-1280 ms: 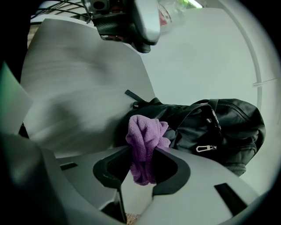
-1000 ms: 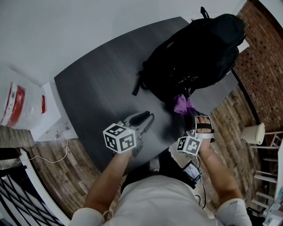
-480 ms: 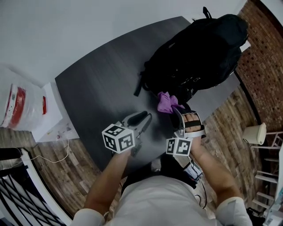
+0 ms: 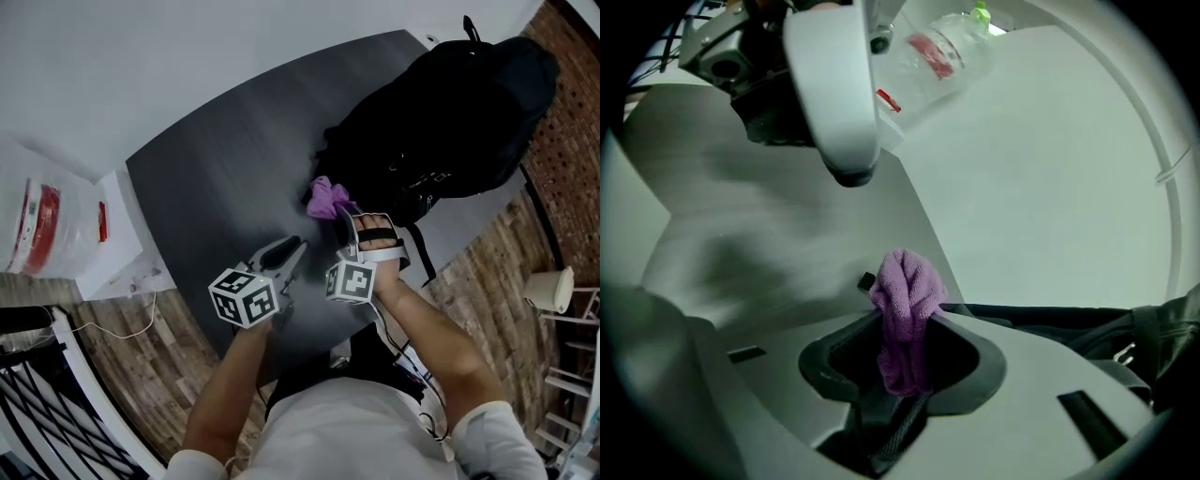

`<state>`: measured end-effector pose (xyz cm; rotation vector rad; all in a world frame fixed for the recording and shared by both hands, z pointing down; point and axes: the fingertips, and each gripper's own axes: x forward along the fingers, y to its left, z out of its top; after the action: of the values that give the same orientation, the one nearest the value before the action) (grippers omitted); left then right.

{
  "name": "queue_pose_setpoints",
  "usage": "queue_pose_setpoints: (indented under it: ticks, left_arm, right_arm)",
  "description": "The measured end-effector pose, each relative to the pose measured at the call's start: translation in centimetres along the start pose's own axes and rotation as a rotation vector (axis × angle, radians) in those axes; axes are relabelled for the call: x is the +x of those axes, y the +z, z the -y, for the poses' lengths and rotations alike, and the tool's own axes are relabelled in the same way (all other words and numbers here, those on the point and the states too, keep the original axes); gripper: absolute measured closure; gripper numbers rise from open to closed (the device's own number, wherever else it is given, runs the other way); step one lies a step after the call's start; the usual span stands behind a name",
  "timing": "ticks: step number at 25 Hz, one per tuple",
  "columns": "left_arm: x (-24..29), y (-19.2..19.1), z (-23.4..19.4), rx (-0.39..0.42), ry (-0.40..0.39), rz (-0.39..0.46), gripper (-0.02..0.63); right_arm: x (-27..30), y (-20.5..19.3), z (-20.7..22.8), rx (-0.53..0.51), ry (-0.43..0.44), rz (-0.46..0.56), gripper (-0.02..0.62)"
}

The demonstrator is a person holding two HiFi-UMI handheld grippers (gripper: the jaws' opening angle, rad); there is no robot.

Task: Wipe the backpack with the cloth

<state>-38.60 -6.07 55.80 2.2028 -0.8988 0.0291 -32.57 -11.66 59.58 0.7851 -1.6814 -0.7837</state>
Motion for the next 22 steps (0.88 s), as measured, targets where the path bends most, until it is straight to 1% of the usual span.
queue_pose_setpoints:
  ticks: [3, 5, 9, 15, 22]
  left_arm:
    - [0.1, -0.2, -1.1, -0.006, 0.016, -0.010, 0.512]
    - [0.2, -0.4, -1.5, -0.011, 0.023, -0.019, 0.514]
    - [0.8, -0.7, -1.6, -0.010, 0.013, -0.036, 0.512]
    - [2.2, -1.3, -0.7, -0.004, -0.020, -0.066, 0.512]
    - [4.0, -2.2, 1.8, 0.011, -0.065, -0.097, 0.512]
  right_arm:
    - [2.3, -0.3, -0.8, 0.003, 0.030, -0.045, 0.460]
    - [3.4, -1.3, -1.4, 0.018, 0.055, -0.090, 0.460]
    - [4.0, -3.4, -2.5, 0.032, 0.085, -0.155, 0.460]
    - [2.9, -5.4, -3.4, 0.042, 0.093, -0.177, 0.460]
    - [1.1, -7.2, -3.7, 0.047, 0.083, -0.189, 0.460]
